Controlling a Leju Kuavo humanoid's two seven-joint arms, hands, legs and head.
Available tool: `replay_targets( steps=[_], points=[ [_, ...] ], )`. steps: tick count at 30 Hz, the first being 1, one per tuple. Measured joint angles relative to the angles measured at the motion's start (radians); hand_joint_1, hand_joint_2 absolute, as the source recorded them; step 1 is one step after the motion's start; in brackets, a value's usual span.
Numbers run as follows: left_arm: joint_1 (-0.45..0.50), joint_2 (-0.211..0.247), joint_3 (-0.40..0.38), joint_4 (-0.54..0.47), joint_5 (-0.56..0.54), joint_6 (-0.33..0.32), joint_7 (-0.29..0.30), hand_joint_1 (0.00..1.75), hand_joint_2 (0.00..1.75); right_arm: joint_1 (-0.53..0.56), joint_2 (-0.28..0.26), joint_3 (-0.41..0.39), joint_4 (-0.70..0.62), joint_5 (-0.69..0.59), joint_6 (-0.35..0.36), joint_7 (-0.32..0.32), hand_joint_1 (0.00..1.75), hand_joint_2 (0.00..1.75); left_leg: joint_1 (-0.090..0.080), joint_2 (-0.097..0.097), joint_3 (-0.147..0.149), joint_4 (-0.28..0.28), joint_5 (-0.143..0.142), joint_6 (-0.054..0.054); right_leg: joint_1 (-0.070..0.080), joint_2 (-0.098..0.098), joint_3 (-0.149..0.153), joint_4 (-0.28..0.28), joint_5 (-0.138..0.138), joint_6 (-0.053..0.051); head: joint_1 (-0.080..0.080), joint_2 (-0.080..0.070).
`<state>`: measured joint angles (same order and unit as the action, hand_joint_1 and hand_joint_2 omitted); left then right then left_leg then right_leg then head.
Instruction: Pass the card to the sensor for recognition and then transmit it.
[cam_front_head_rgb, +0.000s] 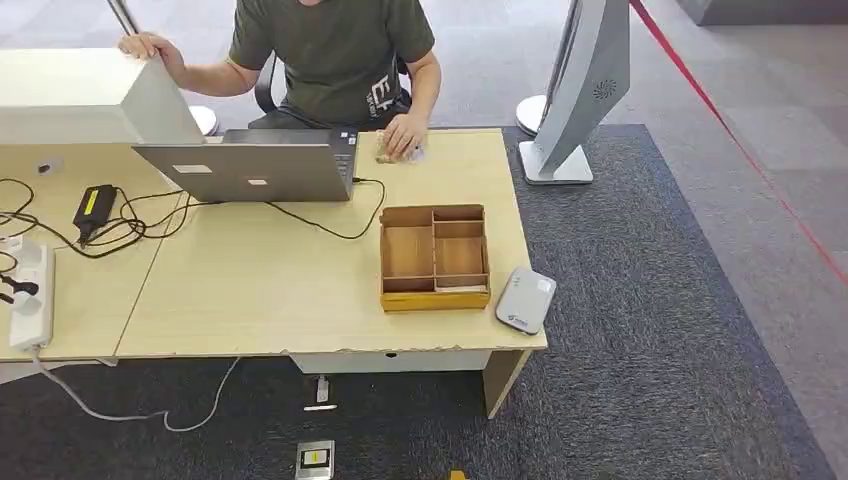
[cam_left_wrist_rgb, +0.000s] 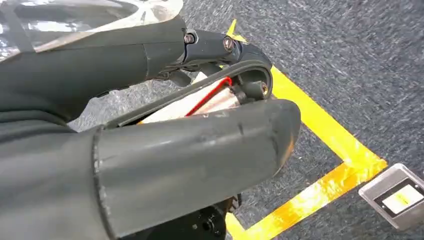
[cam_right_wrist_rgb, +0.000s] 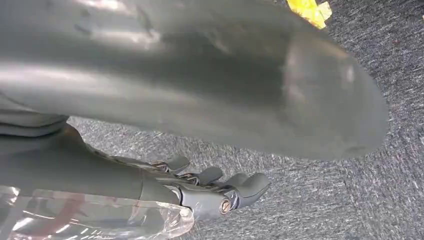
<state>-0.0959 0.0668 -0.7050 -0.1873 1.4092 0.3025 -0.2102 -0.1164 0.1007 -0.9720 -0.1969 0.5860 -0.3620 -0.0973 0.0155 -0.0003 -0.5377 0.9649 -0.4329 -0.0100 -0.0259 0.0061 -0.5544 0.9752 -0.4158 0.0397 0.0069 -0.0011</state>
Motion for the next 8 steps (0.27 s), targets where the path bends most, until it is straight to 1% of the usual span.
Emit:
replay_targets(
  steps=[8],
  points=[
    [0.002, 0.000, 0.013, 0.000, -0.002, -0.001, -0.003, 0.00, 0.00, -0.001, -0.001, -0.015, 0.009, 0.000, 0.000, 0.000, 0.00, 0.00, 0.000, 0.000, 0.000, 0.000, 0.000, 0.000, 0.000, 0.000, 0.000, 0.000, 0.000, 0.000, 0.000, 0.000]
  ],
)
